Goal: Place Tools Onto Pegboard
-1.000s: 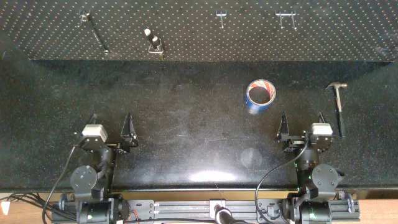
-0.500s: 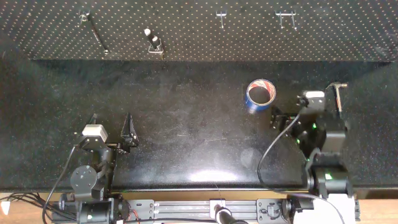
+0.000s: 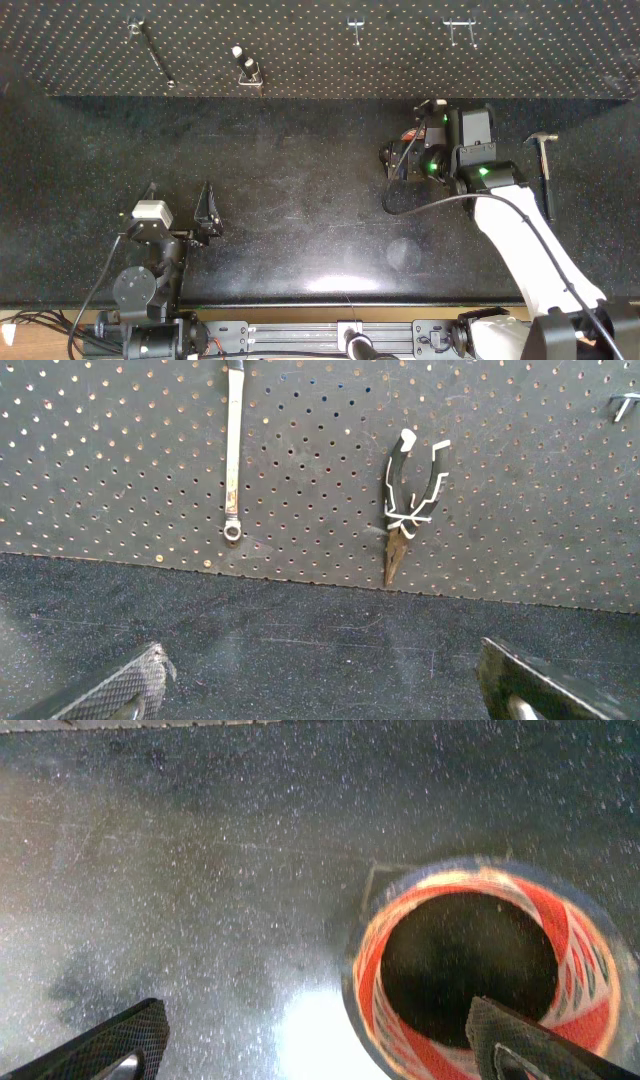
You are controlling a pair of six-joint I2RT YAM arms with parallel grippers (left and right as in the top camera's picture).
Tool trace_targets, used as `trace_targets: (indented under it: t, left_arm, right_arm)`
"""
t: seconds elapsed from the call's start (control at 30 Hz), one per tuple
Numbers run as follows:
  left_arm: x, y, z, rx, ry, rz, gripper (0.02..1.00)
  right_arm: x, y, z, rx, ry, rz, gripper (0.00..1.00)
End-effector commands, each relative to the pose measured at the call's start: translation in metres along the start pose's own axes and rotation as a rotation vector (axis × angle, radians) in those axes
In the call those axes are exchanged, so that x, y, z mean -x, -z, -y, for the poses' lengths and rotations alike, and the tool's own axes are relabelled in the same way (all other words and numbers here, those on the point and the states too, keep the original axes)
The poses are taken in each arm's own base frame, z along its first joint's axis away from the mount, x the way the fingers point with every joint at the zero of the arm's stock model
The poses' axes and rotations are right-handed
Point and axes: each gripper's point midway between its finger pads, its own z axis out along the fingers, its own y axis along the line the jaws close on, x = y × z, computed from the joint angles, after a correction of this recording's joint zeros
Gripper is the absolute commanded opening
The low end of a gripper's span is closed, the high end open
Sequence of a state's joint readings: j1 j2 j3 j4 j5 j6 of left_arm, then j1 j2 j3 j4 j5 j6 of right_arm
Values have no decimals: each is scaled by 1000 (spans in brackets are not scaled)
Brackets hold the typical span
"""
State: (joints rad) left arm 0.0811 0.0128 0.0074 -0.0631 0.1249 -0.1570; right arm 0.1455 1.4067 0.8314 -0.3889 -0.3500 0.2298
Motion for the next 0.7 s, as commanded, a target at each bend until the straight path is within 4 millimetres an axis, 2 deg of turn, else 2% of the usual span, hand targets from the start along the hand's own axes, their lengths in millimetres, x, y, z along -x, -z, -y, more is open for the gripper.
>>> trace_targets:
  t: [0.03, 0.1, 0.27, 0.43, 0.47, 0.5, 0.6, 0.63, 0.7]
  left_arm:
    - [0, 0, 3, -16, -13, 1, 993]
    - [0, 0, 3, -17, -13, 0, 993]
    - [0, 0, 3, -16, -13, 1, 993]
    - [0, 0, 3, -16, -13, 1, 993]
    - [0, 0, 3, -16, -13, 1, 993]
    - [0, 0, 3, -16, -13, 1, 993]
    - [0, 0, 3, -17, -13, 1, 993]
    - [0, 0, 3, -16, -13, 1, 993]
    - [0, 0, 3, -17, -13, 1, 993]
  right_arm:
    - [6, -14, 3, -12, 48, -32, 980]
    - [0, -22, 12, -54, 51, -63, 980]
    - [-17, -49, 12, -46, 82, -133, 980]
    - [-26, -60, 18, -51, 71, -169, 987]
    - [-26, -60, 18, -51, 70, -169, 925]
    - [-26, -60, 18, -51, 70, -169, 794]
    - [-25, -60, 18, -52, 70, -165, 242]
    - [-25, -60, 18, -52, 70, -165, 132]
    - [-25, -60, 18, -52, 70, -164, 75]
